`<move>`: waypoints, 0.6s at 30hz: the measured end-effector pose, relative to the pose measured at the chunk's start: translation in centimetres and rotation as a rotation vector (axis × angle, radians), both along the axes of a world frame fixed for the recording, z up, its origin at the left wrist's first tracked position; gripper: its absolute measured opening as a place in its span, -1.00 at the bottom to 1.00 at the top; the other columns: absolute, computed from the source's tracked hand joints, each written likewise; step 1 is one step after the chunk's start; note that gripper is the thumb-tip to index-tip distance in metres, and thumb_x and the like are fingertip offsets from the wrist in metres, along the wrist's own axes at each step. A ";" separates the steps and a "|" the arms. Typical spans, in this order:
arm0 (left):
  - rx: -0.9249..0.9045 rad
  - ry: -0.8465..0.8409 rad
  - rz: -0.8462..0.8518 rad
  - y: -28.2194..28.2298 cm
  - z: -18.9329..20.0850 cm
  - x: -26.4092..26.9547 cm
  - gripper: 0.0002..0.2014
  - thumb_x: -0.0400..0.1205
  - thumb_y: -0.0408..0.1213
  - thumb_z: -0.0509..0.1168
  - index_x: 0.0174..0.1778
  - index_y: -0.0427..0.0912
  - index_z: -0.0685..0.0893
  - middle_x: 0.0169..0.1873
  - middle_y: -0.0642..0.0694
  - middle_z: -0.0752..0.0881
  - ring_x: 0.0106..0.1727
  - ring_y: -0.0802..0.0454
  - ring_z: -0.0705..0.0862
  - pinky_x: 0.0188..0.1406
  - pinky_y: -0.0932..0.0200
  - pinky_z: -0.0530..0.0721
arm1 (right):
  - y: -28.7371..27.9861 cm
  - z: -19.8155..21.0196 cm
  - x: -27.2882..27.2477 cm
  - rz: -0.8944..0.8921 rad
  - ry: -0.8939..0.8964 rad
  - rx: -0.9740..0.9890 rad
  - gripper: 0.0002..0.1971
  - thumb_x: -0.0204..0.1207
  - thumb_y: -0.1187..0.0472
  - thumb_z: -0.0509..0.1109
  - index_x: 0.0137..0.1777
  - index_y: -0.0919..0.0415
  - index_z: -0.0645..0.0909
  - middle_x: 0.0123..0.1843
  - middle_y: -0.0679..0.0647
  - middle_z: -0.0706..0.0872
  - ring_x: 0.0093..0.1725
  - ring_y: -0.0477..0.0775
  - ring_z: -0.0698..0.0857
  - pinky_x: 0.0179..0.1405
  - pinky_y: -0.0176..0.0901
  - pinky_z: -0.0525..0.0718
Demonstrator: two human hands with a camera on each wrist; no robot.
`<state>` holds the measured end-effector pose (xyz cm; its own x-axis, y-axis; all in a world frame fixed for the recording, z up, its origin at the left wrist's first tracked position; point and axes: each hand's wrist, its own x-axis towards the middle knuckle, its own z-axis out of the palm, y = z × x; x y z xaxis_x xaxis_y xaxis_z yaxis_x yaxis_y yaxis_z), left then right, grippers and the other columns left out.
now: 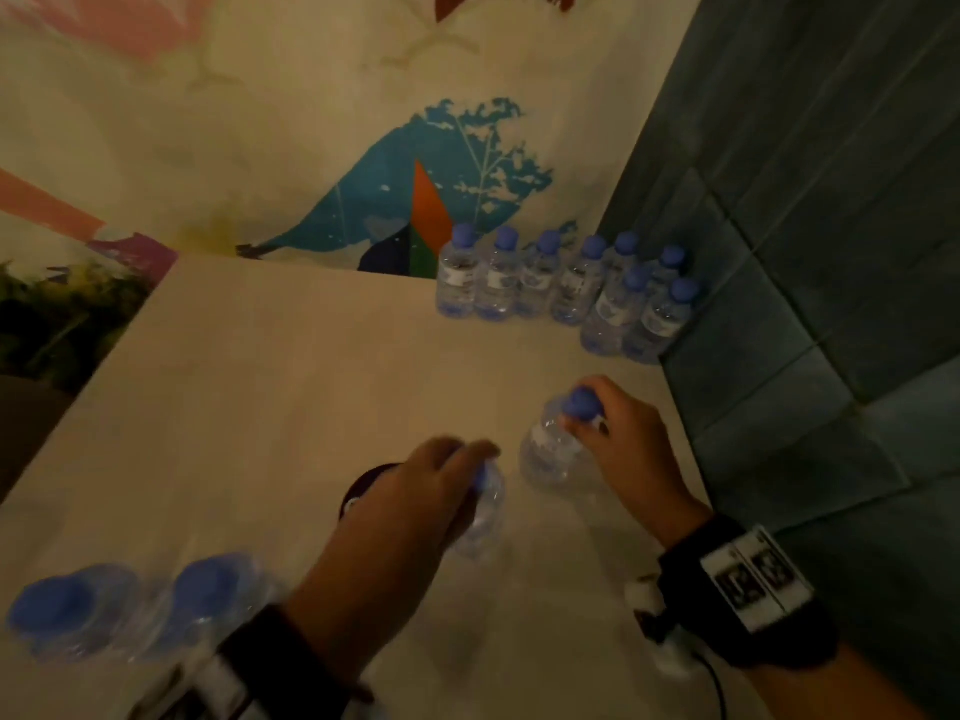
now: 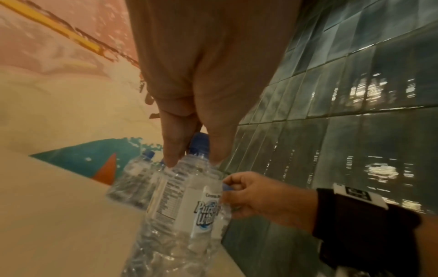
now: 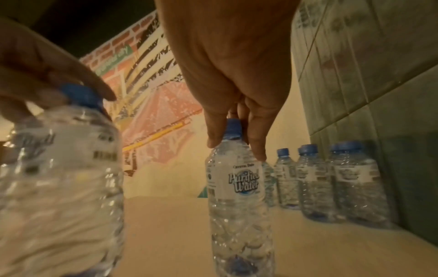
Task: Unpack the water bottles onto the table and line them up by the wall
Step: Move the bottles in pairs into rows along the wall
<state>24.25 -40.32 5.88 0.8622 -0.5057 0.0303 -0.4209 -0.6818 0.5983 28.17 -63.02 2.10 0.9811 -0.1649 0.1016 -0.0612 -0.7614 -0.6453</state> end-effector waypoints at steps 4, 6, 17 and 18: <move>-0.001 -0.119 -0.021 -6.3 -0.1 9.1 -0.65 0.62 -0.28 0.19 0.35 -0.07 0.48 0.16 -0.19 0.66 0.09 -0.18 0.68 0.11 -0.06 0.67 | -3.9 -0.8 8.1 -0.028 -0.078 0.034 -0.80 0.42 0.32 0.45 0.02 0.28 0.56 -0.12 0.08 0.64 -0.10 0.03 0.57 -0.16 -0.19 0.48; 0.016 -0.133 -0.018 -8.9 -0.4 13.2 -0.65 0.60 -0.37 0.23 0.32 -0.11 0.50 0.11 -0.21 0.67 0.07 -0.16 0.66 0.08 0.00 0.62 | -5.0 -1.3 11.8 -0.050 -0.083 0.016 -0.81 0.42 0.33 0.44 -0.01 0.35 0.55 -0.12 0.21 0.67 -0.14 0.04 0.54 -0.28 -0.30 0.32; 0.079 -0.140 0.037 -15.0 -4.6 25.0 -0.65 0.61 -0.46 0.18 0.33 -0.27 0.52 0.08 -0.40 0.67 0.09 -0.32 0.65 0.10 -0.14 0.58 | -7.5 -3.7 20.2 0.001 -0.150 -0.097 -0.89 0.54 0.33 0.31 -0.02 0.38 0.52 -0.01 0.40 0.72 0.00 0.38 0.71 -0.03 0.27 0.69; 0.075 -0.148 0.037 -15.2 -4.7 25.5 -0.65 0.61 -0.46 0.18 0.33 -0.27 0.53 0.06 -0.41 0.67 0.08 -0.34 0.65 0.11 -0.17 0.60 | -7.6 -3.8 20.5 -0.001 -0.159 -0.104 -0.90 0.54 0.33 0.31 -0.02 0.38 0.52 -0.01 0.39 0.72 0.00 0.36 0.71 -0.03 0.24 0.69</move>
<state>49.75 -55.50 1.22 0.8689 -0.4796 0.1222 -0.4750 -0.7386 0.4784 48.64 -70.62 -1.67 0.9511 -0.1469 0.2716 0.0339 -0.8246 -0.5647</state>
